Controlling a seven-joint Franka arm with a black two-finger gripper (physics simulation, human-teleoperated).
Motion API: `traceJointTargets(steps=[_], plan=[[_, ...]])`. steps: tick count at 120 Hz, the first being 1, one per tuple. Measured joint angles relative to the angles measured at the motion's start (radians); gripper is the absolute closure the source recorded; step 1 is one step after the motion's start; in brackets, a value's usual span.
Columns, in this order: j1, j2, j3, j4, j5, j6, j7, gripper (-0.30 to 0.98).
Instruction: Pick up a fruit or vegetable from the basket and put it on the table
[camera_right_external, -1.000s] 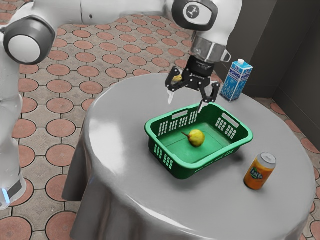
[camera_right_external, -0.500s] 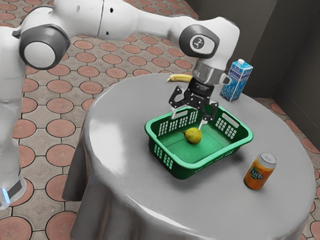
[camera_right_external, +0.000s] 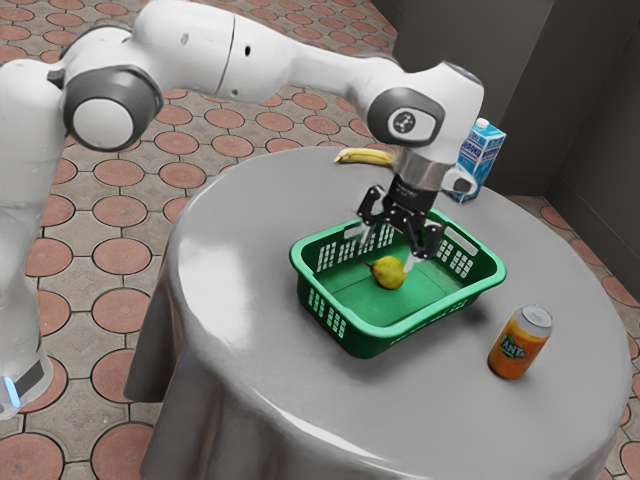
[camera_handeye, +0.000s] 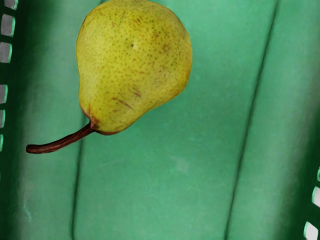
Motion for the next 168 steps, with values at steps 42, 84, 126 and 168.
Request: traceJointTargets(steps=[42, 84, 126, 168], plan=[[0.052, 0.012, 0.002, 0.0, 0.006, 0.048, 0.202, 0.0], [0.065, 0.065, -0.001, 0.016, 0.001, 0.088, 0.316, 0.0], [0.102, 0.166, -0.009, 0.115, -0.004, 0.134, 0.32, 0.0], [0.099, 0.151, -0.008, 0.095, -0.005, 0.156, 0.319, 0.0]])
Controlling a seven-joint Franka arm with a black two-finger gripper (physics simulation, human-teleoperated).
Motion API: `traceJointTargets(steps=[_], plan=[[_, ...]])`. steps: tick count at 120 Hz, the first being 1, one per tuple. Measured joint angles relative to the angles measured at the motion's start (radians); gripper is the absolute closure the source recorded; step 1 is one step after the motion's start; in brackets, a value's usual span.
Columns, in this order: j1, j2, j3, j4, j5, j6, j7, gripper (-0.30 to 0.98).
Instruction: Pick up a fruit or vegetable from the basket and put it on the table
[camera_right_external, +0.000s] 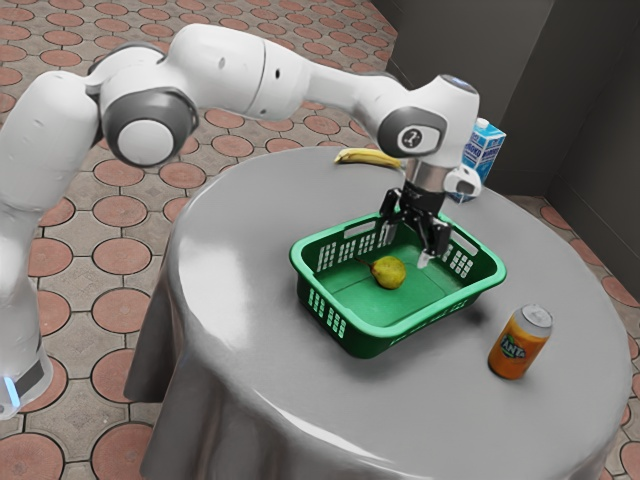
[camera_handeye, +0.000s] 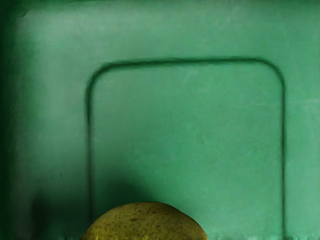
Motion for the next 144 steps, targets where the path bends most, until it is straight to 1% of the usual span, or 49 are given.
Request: traceJointTargets(steps=[38, 58, 89, 144], plan=[[-0.007, -0.014, 0.002, -0.06, -0.018, 0.013, -0.01, 0.0], [-0.011, 0.0, 0.001, -0.064, -0.031, 0.03, -0.014, 0.0], [0.0, 0.006, 0.001, -0.077, -0.04, 0.048, -0.018, 0.05], [0.004, 0.025, 0.001, -0.092, -0.055, 0.069, -0.021, 0.07]])
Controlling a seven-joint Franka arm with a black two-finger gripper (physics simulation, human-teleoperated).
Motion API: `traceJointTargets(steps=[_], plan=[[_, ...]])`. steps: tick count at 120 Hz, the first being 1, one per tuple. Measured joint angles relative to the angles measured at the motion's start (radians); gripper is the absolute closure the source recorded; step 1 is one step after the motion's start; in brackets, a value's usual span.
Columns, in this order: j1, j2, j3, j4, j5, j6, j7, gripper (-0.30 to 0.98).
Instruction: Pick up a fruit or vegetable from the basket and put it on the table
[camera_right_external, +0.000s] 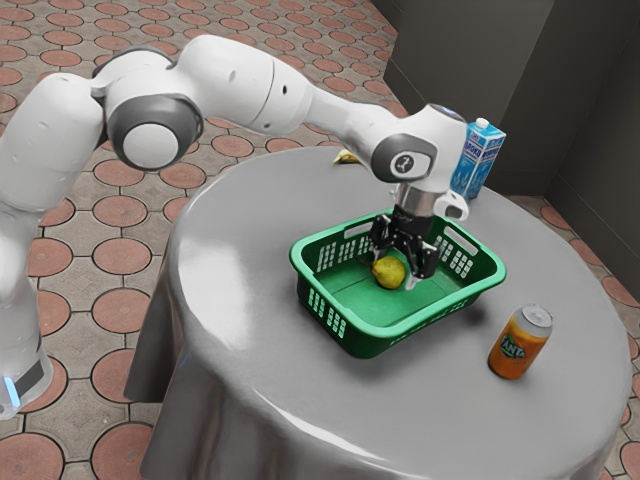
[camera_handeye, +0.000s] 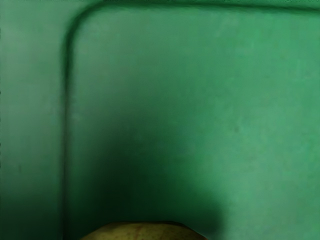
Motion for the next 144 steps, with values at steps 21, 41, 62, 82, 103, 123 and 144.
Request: traceJointTargets(steps=[21, 41, 62, 82, 103, 123, 144], plan=[[0.002, 0.001, 0.0, 0.0, -0.001, 0.006, 0.0, 0.1], [0.002, 0.001, -0.001, -0.014, -0.001, 0.012, 0.0, 0.18], [0.002, -0.002, -0.001, -0.022, 0.0, 0.025, 0.0, 0.27], [0.003, -0.003, -0.002, -0.022, 0.007, 0.031, -0.003, 0.36], [0.002, -0.027, -0.002, -0.022, 0.008, 0.034, -0.013, 0.35], [-0.005, -0.158, -0.001, -0.022, 0.011, 0.035, -0.032, 0.37], [0.088, -0.278, 0.009, -0.022, 0.018, 0.03, -0.05, 0.35]])
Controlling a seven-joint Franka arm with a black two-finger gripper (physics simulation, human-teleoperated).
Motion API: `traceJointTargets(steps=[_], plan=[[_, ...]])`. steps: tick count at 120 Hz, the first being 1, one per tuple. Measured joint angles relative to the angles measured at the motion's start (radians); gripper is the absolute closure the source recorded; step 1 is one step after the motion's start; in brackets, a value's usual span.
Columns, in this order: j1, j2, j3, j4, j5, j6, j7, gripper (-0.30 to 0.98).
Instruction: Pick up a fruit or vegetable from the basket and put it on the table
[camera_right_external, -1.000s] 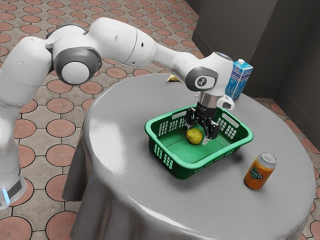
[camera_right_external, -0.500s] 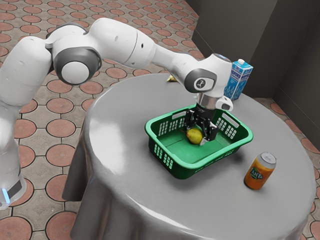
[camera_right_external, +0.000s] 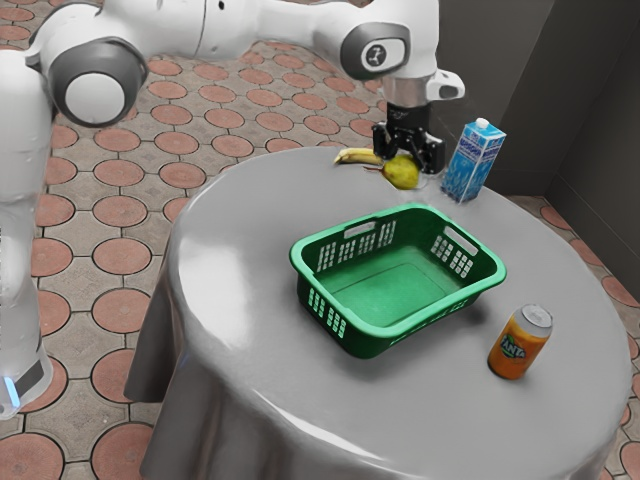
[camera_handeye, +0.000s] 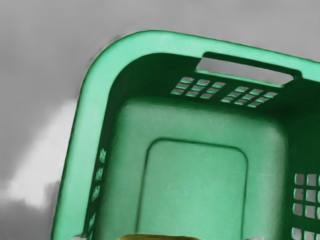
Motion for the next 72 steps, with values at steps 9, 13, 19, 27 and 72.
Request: traceJointTargets(steps=[9, 13, 19, 27, 72], plan=[[0.054, -0.003, 0.001, 0.0, 0.0, -0.002, -0.006, 0.35], [0.074, -0.001, 0.001, 0.0, 0.0, -0.003, -0.008, 0.35], [0.103, 0.001, 0.001, -0.001, 0.0, -0.004, -0.009, 0.36], [0.137, 0.002, 0.001, -0.005, 0.0, -0.005, -0.011, 0.36], [0.12, -0.148, -0.059, -0.016, 0.011, -0.018, -0.265, 0.04]])
